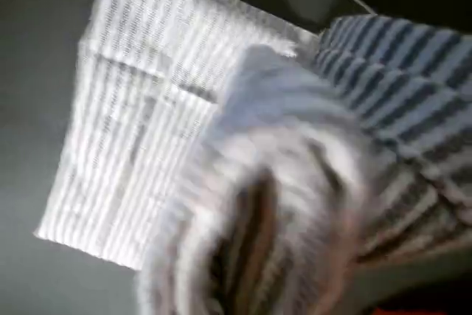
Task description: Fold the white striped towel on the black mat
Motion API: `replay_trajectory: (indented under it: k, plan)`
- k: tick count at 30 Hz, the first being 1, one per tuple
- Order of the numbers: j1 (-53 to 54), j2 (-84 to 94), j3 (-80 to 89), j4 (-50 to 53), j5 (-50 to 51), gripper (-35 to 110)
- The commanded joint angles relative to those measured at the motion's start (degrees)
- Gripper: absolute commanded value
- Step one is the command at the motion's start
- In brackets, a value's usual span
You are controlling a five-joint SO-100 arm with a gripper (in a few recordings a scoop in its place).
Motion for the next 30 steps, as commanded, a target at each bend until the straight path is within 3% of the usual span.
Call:
replay_trajectory:
  k: [1, 14, 20, 30]
  plan:
    - [-2.1, -2.6, -2.9, -5.2, 1.8, 0]
    - [-0.5, -20.6, -7.7, -24.3, 4.3, 1]
    - [-0.1, -23.4, -4.8, -34.5, -1.4, 17]
    - [-0.1, -22.1, 0.6, -48.7, -10.6, 19]
